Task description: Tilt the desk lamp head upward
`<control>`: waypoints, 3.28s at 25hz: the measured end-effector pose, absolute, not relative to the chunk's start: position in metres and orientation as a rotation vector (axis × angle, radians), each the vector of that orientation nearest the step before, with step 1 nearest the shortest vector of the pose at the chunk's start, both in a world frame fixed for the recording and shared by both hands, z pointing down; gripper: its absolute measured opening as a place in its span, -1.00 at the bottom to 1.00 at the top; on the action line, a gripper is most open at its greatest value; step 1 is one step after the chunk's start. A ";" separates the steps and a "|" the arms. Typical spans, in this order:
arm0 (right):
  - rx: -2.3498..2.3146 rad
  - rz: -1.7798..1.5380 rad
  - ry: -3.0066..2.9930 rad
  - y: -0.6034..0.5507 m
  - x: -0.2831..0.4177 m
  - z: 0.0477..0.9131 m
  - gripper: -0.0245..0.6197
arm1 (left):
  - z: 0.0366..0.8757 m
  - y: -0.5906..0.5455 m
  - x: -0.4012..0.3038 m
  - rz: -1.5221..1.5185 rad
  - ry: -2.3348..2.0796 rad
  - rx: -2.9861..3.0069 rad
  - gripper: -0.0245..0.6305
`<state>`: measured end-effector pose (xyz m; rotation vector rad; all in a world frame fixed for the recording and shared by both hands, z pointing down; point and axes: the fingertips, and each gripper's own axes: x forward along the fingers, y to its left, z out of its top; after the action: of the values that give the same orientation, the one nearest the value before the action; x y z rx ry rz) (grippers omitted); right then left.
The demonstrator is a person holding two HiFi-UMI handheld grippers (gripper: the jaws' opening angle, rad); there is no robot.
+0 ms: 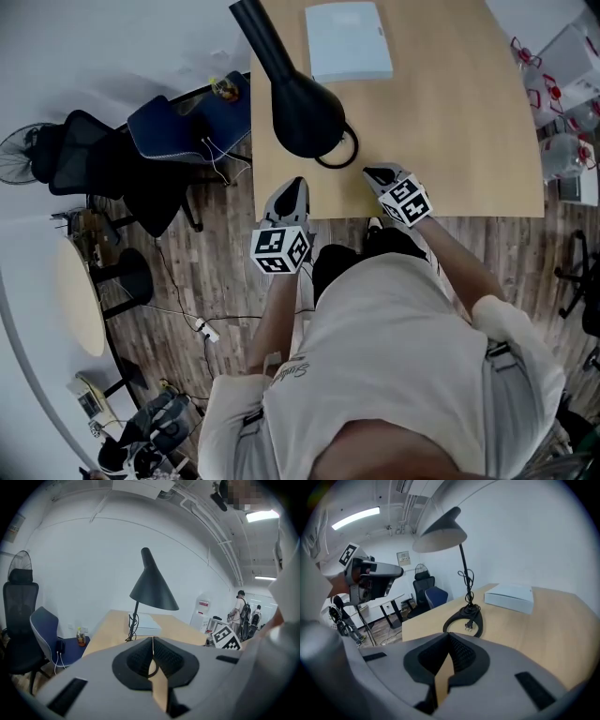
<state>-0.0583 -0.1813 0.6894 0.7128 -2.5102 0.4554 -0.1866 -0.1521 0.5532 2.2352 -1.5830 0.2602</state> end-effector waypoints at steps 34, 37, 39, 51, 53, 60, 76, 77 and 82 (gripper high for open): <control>0.475 0.560 -2.156 -0.250 -0.099 0.777 -0.94 | 0.555 -0.204 -0.164 0.180 -1.529 2.358 -0.88; 0.477 0.543 -2.143 -0.248 -0.099 0.777 -0.94 | 0.545 -0.200 -0.162 0.153 -1.535 2.377 -0.88; 0.483 0.538 -2.138 -0.248 -0.099 0.777 -0.94 | 0.540 -0.198 -0.161 0.140 -1.536 2.385 -0.88; 0.481 0.593 -2.125 -0.245 -0.098 0.777 -0.94 | 0.522 -0.197 -0.157 0.090 -1.562 2.409 -0.88; 0.484 0.598 -2.121 -0.244 -0.097 0.777 -0.94 | 0.522 -0.194 -0.154 0.102 -1.552 2.425 -0.88; 0.503 0.581 -2.133 -0.248 -0.098 0.776 -0.94 | 0.519 -0.190 -0.155 0.095 -1.545 2.427 -0.88; 0.520 0.569 -2.132 -0.247 -0.097 0.776 -0.94 | 0.491 -0.169 -0.148 0.096 -1.489 2.481 -0.88; 0.523 0.566 -2.133 -0.247 -0.098 0.776 -0.94 | 0.489 -0.167 -0.148 0.096 -1.487 2.482 -0.88; 0.548 0.557 -2.137 -0.246 -0.099 0.776 -0.94 | 0.472 -0.156 -0.145 0.089 -1.474 2.496 -0.88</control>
<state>-0.0990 -0.2462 0.7764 0.5482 -2.1370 0.5567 -0.1449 -0.1555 0.4720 2.4964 -1.4744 0.0886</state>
